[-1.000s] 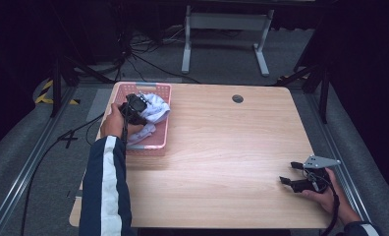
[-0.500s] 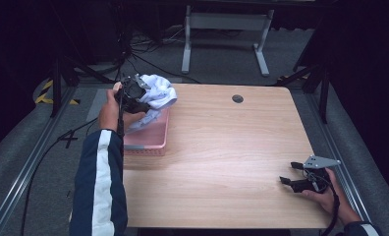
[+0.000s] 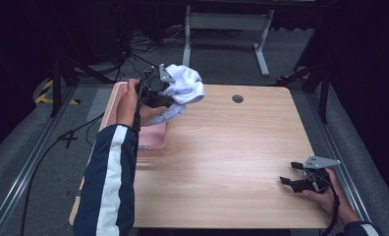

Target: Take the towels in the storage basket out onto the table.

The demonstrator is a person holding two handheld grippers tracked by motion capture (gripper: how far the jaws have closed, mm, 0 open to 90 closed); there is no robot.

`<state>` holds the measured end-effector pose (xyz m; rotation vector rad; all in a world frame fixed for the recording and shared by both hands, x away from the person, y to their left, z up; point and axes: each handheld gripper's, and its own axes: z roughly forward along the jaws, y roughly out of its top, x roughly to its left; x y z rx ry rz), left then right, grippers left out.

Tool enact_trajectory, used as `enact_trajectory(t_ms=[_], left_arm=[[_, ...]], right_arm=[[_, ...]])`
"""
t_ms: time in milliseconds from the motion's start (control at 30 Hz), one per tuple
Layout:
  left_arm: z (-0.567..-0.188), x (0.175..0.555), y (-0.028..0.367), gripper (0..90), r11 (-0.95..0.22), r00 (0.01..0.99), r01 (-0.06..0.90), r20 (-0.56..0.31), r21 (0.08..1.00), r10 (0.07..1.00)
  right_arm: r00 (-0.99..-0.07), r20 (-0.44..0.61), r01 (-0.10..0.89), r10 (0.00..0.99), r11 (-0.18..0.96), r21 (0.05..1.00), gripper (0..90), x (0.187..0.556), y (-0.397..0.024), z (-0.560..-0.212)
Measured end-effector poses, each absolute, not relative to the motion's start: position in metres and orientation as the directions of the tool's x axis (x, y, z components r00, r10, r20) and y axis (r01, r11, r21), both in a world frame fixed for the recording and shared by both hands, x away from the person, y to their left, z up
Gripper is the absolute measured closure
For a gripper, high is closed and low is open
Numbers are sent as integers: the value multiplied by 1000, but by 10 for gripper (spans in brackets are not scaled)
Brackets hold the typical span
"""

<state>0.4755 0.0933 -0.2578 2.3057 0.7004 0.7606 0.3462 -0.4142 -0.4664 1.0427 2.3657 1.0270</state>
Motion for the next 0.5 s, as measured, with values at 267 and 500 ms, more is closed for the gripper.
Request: enact_trajectory(t_ms=[267,500], left_arm=[[-258,465,32,495,-722,790,180,340,668,511],[-295,460,-29,486,-758,882,136,270,638,386]], right_arm=[[-665,-34,485,746,465,741,191,346,-414,-466],[-666,-33,485,745,466,740,191,346,-414,-466]])
